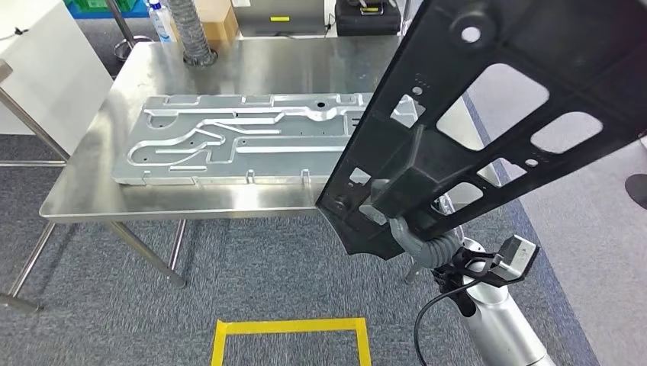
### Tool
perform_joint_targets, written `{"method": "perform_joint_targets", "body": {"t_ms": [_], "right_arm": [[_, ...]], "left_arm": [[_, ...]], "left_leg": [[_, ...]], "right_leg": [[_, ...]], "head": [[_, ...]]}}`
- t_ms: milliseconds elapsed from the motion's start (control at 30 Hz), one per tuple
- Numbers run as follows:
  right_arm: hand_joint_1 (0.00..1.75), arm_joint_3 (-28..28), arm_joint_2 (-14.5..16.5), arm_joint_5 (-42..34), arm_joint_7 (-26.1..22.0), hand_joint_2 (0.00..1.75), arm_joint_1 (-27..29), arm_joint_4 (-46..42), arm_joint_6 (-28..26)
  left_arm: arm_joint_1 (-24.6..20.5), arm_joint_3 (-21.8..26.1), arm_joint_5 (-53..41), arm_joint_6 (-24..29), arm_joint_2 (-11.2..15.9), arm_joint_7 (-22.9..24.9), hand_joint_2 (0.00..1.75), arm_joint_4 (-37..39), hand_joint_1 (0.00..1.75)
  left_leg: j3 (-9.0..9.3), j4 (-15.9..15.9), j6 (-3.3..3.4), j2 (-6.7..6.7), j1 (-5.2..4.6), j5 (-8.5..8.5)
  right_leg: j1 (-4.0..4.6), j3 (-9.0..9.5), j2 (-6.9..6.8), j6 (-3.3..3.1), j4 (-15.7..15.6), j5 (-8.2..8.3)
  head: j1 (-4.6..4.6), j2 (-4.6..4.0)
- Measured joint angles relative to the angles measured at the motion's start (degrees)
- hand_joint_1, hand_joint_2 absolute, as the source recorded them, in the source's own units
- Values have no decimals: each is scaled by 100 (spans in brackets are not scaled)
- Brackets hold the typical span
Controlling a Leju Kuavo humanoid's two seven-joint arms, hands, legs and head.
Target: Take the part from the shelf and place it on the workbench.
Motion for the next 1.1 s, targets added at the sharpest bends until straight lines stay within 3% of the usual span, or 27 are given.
{"method": "perform_joint_targets", "body": {"t_ms": [67, 100, 133, 200, 267, 400, 433, 467, 500, 567, 633, 767, 867, 933, 967, 1033, 1100], "right_arm": [[175, -33, 0, -22, 7, 175, -66, -32, 17], [175, -47, 0, -26, 11, 175, -98, -40, 28], [175, -62, 0, -29, 15, 175, -123, -43, 38], [175, -102, 3, -29, 20, 175, -154, -50, 50], [175, -164, 37, -27, 16, 175, -189, -50, 24], [175, -345, 117, 126, 42, 175, -320, 4, -168], [175, -397, 121, 210, 68, 175, -375, 40, -250], [175, -445, 122, 304, 101, 175, -446, 83, -338], [175, -492, 122, 412, 140, 175, -537, 136, -438], [175, -579, 127, 684, 215, 175, -799, 307, -696], [175, -643, 138, 1048, 277, 175, -1093, 536, -1031], [175, -623, 146, 2256, 555, 175, -1689, 1061, -1950], [175, -411, 132, 3701, 1034, 175, -2301, 1573, -2798], [175, -154, 114, 4735, 1385, 175, -2648, 1951, -3154], [175, 21, 106, 5211, 1523, 175, -2820, 2167, -3236], [175, 427, 92, 5965, 1695, 175, -3176, 2645, -3240], [175, 843, 89, 6423, 1771, 175, -3513, 3137, -3182]], "left_arm": [[10, 0, 7, 2, 0, 0, 175, 1, 0], [15, 0, 10, 3, 0, -1, 175, 1, 0], [19, 0, 12, 3, 0, -2, 175, 1, 0], [21, 0, 13, 4, -1, -8, 175, 0, 0], [15, 0, 11, 4, -1, -14, 175, 0, 0], [4, 0, 1, 5, 0, -18, 175, 0, 0], [4, 0, -1, 6, 0, -18, 175, 0, 0], [5, 1, 2, 6, -1, -18, 175, 0, 0], [3, 1, 6, 5, -2, -19, 175, 0, 0], [-5, 1, 19, 0, -21, -29, 175, 1, 0], [-29, 2, 31, -6, -41, -51, 175, 2, 0], [-52, 3, 40, -17, -45, -111, 175, 3, 0], [-73, 2, 41, -20, -50, -126, 175, 3, 0], [-60, 3, 45, -18, -50, -134, 175, 3, 0], [-54, 4, 47, -16, -50, -140, 175, 3, 0], [-62, 4, 39, -14, -50, -152, 175, 3, 0], [-89, 4, 29, -14, -51, -165, 175, 4, 0]], "left_leg": [[96, -690, 24, 21, -3, 644], [125, -888, 51, 26, -16, 851], [133, -985, 90, 28, -25, 937], [216, -1024, 178, 15, -31, 923], [331, -1068, 256, 4, -29, 891], [494, -1078, 327, -4, -79, 740], [546, -1076, 332, -9, -94, 690], [610, -1074, 334, -14, -108, 639], [683, -1073, 334, -16, -121, 587], [799, -1077, 319, -18, -141, 484], [855, -1064, 275, -19, -146, 422], [767, -709, 150, -8, -139, 361], [212, 166, 44, 1, -78, -10], [-139, 536, -9, 6, -27, -90], [-184, 443, -34, 10, -5, 54], [-37, -226, -74, 20, 31, 607], [114, -832, -53, 33, 21, 917]], "right_leg": [[1, 136, 8, 56, 6, -127], [5, 171, 14, 95, -4, -178], [11, 196, 21, 136, 5, -197], [3, 232, 22, 215, 32, -206], [-16, 122, 12, 256, 330, -245], [-26, -741, 6, 287, 1513, -724], [-24, -874, 6, 281, 1559, -762], [-18, -909, 6, 262, 1416, -669], [-4, -864, 6, 231, 1125, -450], [52, -706, 3, 135, 426, 146], [101, -623, 7, 63, 88, 450], [71, -458, -5, -24, 0, 404], [58, -384, -7, -66, -13, 350], [53, -336, -4, -60, -9, 294], [44, -298, -2, -48, -4, 258], [20, -204, -9, -2, 15, 164], [14, -149, -31, 58, 46, 86]], "head": [[0, 0], [0, 0], [0, 0], [0, 0], [0, 0], [0, 0], [0, 0], [0, 0], [0, 0], [1, 0], [8, 0], [15, 0], [13, 0], [13, 0], [13, 0], [13, 0], [13, 0]]}}
